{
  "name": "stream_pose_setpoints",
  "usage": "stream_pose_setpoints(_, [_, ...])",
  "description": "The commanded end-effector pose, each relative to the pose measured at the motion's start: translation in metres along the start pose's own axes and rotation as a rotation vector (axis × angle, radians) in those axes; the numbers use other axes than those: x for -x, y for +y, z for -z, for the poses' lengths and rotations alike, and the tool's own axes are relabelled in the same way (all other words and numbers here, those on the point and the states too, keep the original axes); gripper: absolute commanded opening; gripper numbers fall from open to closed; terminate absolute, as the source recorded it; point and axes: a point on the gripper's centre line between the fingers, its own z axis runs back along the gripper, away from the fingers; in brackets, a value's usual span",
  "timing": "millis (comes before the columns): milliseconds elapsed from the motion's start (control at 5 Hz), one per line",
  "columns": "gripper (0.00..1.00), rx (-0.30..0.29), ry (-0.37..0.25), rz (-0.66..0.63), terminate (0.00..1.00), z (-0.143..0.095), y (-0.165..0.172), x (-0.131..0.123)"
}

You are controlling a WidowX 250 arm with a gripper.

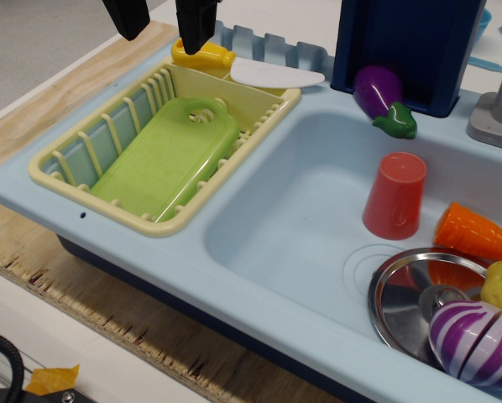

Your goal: Put knife on cutting board

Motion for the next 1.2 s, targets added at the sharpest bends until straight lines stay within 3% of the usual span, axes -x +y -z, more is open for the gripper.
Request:
stream_pose_setpoints(0, [1.0,0.0,0.0,0.0,0.0,0.0,0.0,0.0])
stream_pose_setpoints(200, [1.0,0.025,-0.046,0.203,0.0,-0.001,-0.001,-0.009])
stream_pose_setpoints(600, [1.0,0.023,-0.053,0.488,0.0,0.006,-0.004,-0.026])
stream_pose_setpoints(1000, [1.0,0.009,-0.073,0.647,0.0,0.013,-0.01,-0.043])
